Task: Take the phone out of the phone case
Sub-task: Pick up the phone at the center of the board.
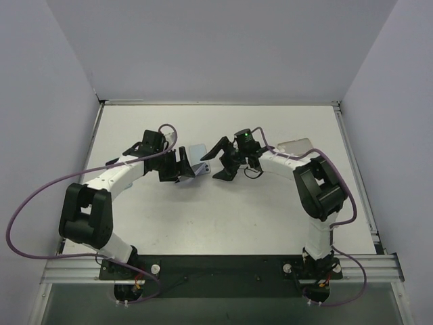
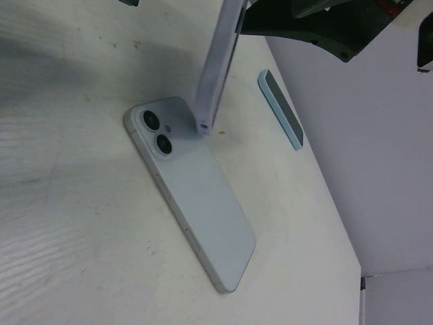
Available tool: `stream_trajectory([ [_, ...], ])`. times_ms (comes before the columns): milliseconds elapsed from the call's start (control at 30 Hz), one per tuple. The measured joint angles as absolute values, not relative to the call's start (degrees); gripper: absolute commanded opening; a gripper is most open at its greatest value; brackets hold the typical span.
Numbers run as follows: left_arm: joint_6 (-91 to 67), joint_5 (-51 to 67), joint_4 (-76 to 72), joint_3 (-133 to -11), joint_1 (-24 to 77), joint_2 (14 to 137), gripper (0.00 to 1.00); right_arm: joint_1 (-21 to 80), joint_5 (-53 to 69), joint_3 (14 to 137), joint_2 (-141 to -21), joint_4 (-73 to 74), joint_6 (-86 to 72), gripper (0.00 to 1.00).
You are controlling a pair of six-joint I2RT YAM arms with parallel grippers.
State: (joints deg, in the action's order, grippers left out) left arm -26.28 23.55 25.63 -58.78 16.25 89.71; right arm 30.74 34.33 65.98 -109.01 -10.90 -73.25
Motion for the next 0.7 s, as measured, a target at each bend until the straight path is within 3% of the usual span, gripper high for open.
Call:
stream_trajectory([
  [233,-26.7,24.8,25.1,-57.2,17.2,87.9,0.23,34.9,34.9,67.8,-111.7,-14.4,-78.3,0.66],
  [333,-26.7,24.8,24.9,-57.2,18.0,87.4,0.23,36.2,35.3,68.2,-113.4,-14.6,-79.5,0.56],
  [433,-26.7,24.8,24.9,-57.2,18.8,87.1,0.23,37.3,35.4,69.1,-115.0,-14.5,-79.9,0.31],
  [467,-26.7,24.8,25.0,-57.2,19.0,87.0,0.28,37.4,35.5,69.1,-115.2,-14.5,-80.0,0.11],
  [500,-26.7,24.8,25.0,-57.2,19.1,86.9,0.32,37.6,35.5,69.1,-115.2,-14.5,-80.1,0.0],
  [700,-26.8,24.6,25.8,-57.3,19.9,85.8,0.66,37.3,36.6,69.8,-114.6,-15.6,-80.8,0.0],
])
